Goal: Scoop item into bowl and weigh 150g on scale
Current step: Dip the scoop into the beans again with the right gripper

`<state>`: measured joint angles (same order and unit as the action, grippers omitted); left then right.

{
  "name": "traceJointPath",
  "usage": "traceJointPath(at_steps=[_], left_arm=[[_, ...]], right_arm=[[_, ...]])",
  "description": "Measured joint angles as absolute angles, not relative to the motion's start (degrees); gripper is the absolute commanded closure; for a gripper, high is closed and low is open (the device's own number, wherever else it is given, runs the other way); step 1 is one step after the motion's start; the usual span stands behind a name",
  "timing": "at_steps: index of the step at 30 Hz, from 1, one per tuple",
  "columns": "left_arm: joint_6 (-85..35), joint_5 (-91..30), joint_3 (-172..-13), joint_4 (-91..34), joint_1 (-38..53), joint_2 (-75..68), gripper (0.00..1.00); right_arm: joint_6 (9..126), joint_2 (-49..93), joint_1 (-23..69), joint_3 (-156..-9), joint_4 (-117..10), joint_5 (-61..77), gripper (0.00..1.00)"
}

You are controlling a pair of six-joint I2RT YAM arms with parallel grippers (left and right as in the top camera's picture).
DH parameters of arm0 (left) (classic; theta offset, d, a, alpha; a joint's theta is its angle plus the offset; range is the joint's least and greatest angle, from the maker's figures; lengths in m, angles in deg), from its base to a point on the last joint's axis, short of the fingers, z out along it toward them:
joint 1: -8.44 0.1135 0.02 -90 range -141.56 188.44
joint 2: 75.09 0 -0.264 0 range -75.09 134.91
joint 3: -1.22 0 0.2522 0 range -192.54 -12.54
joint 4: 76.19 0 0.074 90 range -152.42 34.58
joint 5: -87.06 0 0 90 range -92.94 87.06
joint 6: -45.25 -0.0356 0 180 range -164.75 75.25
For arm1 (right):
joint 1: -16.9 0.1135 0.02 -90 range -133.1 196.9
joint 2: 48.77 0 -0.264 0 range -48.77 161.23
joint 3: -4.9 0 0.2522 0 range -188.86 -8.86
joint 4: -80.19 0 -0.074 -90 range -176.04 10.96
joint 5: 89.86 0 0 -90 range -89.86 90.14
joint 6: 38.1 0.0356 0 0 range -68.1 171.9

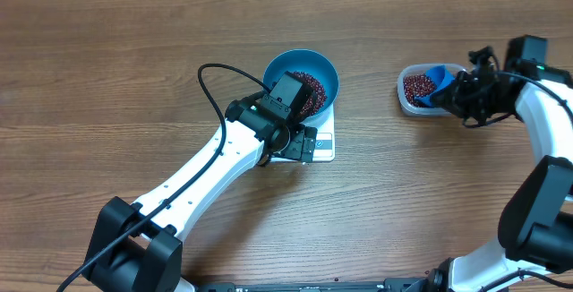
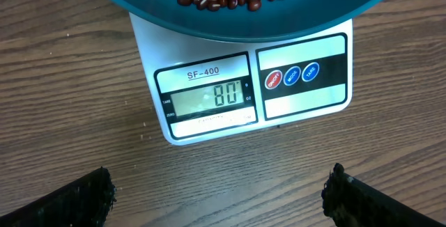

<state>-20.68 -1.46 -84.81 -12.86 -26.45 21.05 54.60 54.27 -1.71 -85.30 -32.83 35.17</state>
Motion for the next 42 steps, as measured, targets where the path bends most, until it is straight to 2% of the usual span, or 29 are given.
traceJointPath(at_steps=[16,23,25,26,37,42], left_arm=[[-20.7,-1.5,-84.8,-12.9,-26.5,21.1,0.00],[-20.7,-1.5,-84.8,-12.9,-26.5,21.1,0.00],[-20.7,-1.5,-84.8,-12.9,-26.5,21.1,0.00],[-20.7,-1.5,-84.8,-12.9,-26.5,21.1,0.00],[-20.7,-1.5,-84.8,-12.9,-26.5,21.1,0.01],[-20.7,-1.5,-84.8,-12.9,-26.5,21.1,0.01]], right_arm=[[52.3,54.3,-4.3,-85.3,-30.9,42.2,0.96],[52.1,54.3,-4.8,-85.3,-31.2,33.7,0.96],[52.1,54.3,-4.8,-85.3,-31.2,31.5,0.92],[52.1,54.3,-4.8,-85.3,-31.2,31.0,0.84],[51.9,54.3,-4.8,-85.3,-32.1,29.7,0.84],[54.5,54.3,-4.8,-85.3,-33.4,29.7,0.90]])
